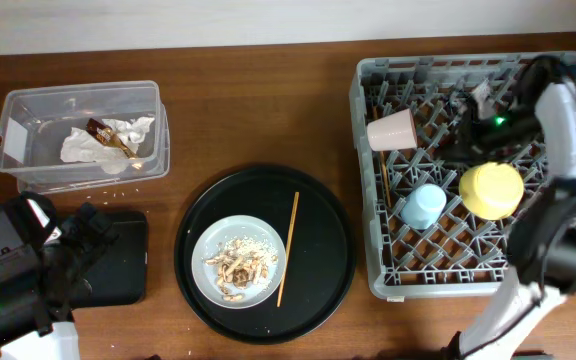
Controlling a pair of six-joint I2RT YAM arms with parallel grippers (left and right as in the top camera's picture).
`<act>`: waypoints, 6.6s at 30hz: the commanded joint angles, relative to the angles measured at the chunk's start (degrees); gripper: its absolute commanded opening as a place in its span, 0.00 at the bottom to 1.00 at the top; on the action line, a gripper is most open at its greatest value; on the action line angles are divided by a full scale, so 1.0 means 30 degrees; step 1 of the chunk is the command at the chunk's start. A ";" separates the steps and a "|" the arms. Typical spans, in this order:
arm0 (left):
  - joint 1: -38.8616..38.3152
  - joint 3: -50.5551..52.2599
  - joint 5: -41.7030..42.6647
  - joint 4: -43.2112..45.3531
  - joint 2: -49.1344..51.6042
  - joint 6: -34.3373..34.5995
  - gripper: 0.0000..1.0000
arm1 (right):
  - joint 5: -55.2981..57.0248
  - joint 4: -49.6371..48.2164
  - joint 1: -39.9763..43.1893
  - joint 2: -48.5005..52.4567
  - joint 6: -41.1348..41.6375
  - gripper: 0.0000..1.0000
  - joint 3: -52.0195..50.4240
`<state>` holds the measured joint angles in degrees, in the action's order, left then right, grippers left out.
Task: Sort waste into correct bins and load items into the dishwasher rack
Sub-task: 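Carry the pink cup into the rack and set it down upside down, then reach the right gripper to the second chopstick on the tray and grasp it, then place the chopstick in the rack beside the first and withdraw right gripper, then reach the left gripper to the food-scrap plate on the black tray and grasp it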
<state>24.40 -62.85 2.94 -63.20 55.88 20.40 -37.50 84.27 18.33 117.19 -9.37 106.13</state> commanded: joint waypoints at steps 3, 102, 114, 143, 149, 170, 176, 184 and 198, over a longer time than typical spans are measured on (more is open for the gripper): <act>0.0102 -0.0262 -0.0138 0.0022 -0.0022 -0.0036 0.99 | 0.0321 -0.2616 -0.2091 -0.4116 -0.1362 0.67 0.0146; 0.0102 -0.0262 -0.0138 0.0022 -0.0022 -0.0036 0.99 | 1.3602 -1.0921 -1.8731 -0.2732 1.7420 0.18 -0.7497; 0.0102 -0.0262 -0.0138 0.0022 -0.0022 -0.0036 0.99 | 1.1854 -1.2101 -1.8768 0.0801 1.8877 0.19 -0.7504; 0.0102 -0.0262 -0.0138 0.0022 -0.0022 -0.0036 0.99 | 1.2721 -0.8881 -1.8338 -0.2062 1.7668 0.04 -0.5938; 0.0102 -0.0262 -0.0138 0.0022 -0.0022 -0.0036 0.99 | 1.3216 -0.8014 -1.3209 -0.6878 0.8247 0.04 -0.3723; 0.0102 -0.0262 -0.0146 0.0022 -0.0022 -0.0036 0.99 | 1.1344 -0.7067 -0.9515 -0.5515 0.8386 0.60 -0.3934; 0.0102 -0.0262 -0.0138 0.0022 -0.0022 -0.0036 0.99 | 1.5074 -0.3024 -0.8510 -1.2743 0.9814 0.99 -0.3934; 0.0102 -0.0262 -0.0138 0.0022 -0.0022 -0.0036 0.99 | 1.6152 -0.0590 -0.0350 -1.4520 0.9806 0.99 -0.4350; 0.0102 -0.0262 0.0670 0.0240 -0.0022 0.0138 0.99 | 1.7223 -0.0313 0.2288 -0.9435 0.9792 0.99 -0.4590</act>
<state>24.40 -62.85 2.96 -63.20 55.88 20.40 12.86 83.20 24.88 87.31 19.51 92.75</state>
